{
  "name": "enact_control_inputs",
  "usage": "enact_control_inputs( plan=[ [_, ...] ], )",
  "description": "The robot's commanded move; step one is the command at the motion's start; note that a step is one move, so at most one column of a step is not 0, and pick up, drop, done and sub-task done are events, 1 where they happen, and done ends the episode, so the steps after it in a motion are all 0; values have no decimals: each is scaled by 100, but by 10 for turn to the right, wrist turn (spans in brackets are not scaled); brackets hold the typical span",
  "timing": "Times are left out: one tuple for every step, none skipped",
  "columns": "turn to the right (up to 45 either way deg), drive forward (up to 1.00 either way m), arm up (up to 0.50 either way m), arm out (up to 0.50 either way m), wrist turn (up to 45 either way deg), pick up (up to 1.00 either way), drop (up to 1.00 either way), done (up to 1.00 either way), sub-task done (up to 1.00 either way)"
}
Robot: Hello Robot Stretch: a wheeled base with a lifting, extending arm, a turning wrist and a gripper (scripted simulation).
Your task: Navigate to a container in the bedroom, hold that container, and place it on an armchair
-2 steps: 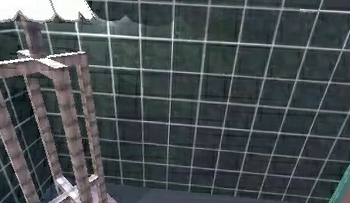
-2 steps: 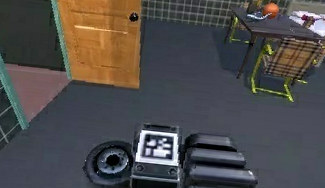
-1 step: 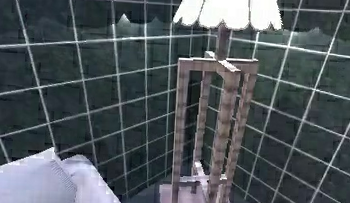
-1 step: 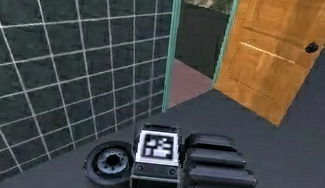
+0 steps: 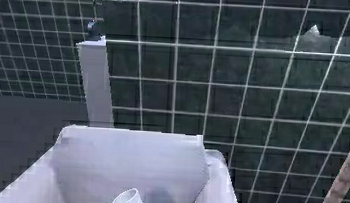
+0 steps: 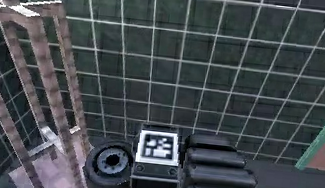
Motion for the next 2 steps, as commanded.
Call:
enact_control_inputs(
  plan=[
    [-450,0,0,0,0,0,0,0,0],
    [-390,0,0,0,0,0,0,0,0]
  ],
)
